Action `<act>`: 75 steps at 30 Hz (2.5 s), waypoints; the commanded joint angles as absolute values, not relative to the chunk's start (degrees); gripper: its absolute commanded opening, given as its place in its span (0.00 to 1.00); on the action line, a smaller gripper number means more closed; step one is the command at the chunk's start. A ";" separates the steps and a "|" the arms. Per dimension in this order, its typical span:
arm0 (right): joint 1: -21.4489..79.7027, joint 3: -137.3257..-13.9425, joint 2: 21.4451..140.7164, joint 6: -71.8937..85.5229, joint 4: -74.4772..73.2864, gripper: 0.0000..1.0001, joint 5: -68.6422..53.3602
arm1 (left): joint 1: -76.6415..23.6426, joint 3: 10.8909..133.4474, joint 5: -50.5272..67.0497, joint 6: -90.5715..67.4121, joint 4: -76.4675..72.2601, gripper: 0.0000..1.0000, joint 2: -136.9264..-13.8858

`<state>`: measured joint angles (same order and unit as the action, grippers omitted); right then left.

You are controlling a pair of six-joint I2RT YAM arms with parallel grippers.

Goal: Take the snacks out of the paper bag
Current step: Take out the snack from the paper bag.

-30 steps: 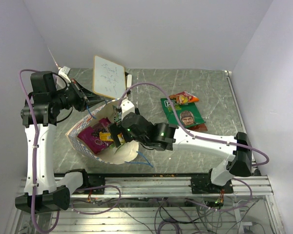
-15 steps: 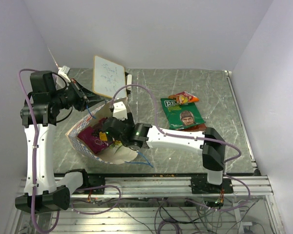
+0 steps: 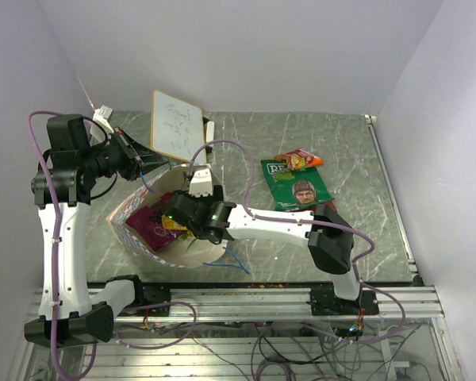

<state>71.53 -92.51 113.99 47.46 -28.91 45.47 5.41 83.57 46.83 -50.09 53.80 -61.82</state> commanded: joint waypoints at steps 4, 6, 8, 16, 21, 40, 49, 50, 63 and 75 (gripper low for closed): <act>68.82 -92.76 117.02 53.76 -28.75 0.83 47.94 | 5.37 86.62 48.53 -48.48 55.09 0.07 -62.17; 67.60 -92.22 117.70 53.34 -26.78 0.82 46.05 | 5.30 86.83 48.47 -48.45 55.26 0.07 -62.31; 66.74 -92.33 118.67 52.93 -25.42 0.81 44.77 | 5.35 86.77 48.30 -48.43 55.33 0.07 -62.25; 66.43 -93.04 121.01 48.88 -20.79 0.50 41.54 | 5.31 86.25 47.49 -48.31 56.29 0.07 -62.36; 66.57 -91.46 119.28 43.80 -18.83 0.30 41.43 | 5.33 87.01 46.30 -46.91 57.52 0.07 -63.63; 69.88 -84.13 100.50 34.29 -17.26 0.00 37.29 | 5.32 83.00 47.43 -48.90 52.55 0.07 -61.37; 70.05 -80.97 90.05 28.73 -19.86 0.00 27.04 | 5.31 82.44 47.76 -48.86 51.17 0.07 -61.49; 70.12 -80.84 89.09 27.19 -20.17 0.00 25.85 | 5.32 82.56 47.71 -48.56 51.45 0.07 -61.56; 70.09 -81.51 71.02 15.55 -29.57 0.00 25.65 | 5.36 82.83 47.05 -44.71 54.39 0.07 -62.92; 55.62 -92.40 74.52 11.64 -34.44 0.00 33.19 | 5.36 83.96 45.86 -43.94 56.12 0.07 -62.65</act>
<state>64.71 -90.02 72.25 12.49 -34.76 33.95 5.41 82.74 46.37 -45.10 55.55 -63.33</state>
